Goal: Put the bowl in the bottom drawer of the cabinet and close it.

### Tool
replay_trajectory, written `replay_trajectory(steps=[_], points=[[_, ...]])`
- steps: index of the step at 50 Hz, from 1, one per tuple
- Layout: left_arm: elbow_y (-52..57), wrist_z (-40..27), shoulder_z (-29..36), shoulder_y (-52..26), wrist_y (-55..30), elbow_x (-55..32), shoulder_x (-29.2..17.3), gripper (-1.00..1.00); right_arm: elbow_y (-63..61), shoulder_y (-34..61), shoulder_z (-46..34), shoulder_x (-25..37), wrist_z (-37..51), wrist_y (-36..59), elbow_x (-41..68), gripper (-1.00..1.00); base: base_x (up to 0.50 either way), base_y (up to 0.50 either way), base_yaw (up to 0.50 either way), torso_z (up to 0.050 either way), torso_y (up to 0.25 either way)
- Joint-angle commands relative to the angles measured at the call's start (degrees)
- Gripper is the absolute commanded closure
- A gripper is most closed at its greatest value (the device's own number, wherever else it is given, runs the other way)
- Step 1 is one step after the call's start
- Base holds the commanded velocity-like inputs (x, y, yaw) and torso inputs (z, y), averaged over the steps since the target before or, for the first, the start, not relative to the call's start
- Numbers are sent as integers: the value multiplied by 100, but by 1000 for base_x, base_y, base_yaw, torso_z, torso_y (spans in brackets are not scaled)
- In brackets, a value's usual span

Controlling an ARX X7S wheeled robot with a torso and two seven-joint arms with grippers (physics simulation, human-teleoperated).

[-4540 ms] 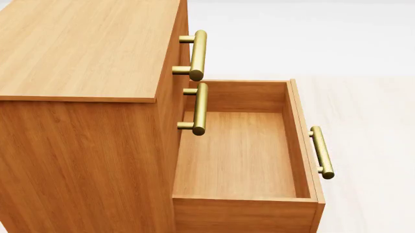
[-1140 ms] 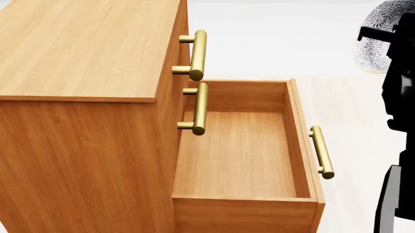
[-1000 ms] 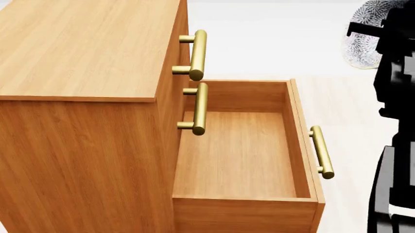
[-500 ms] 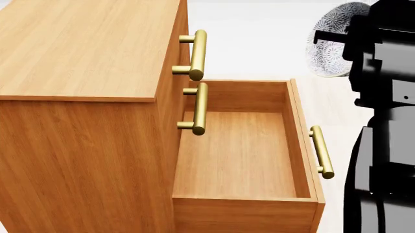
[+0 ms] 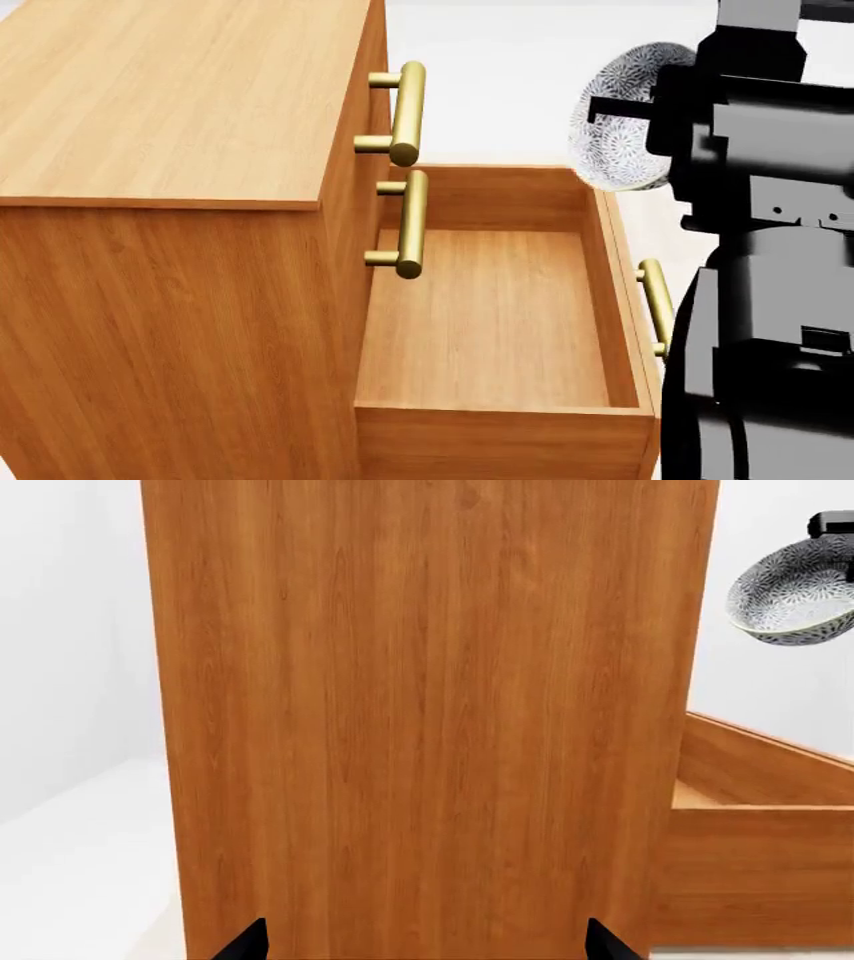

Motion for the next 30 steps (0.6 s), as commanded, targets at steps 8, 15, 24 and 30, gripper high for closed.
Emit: replay_trajectory(steps=[8, 15, 24, 30], points=[[8, -34, 21, -3, -3, 5, -14, -100, -2, -130, 16, -171, -245, 113, -66, 100, 0, 0, 0, 0, 0], [-33, -31, 29, -21, 30, -7, -10, -100, -2, -211, -23, -222, -325, 96, -74, 100, 0, 0, 0, 0, 0], [-31, -35, 37, -36, 35, -23, -21, -100, -2, -307, -135, -307, -405, 120, -104, 100, 0, 0, 0, 0, 0], [-33, -38, 44, -33, 48, -26, -29, -100, -2, -350, -169, -339, -426, 119, -87, 100, 0, 0, 0, 0, 2]])
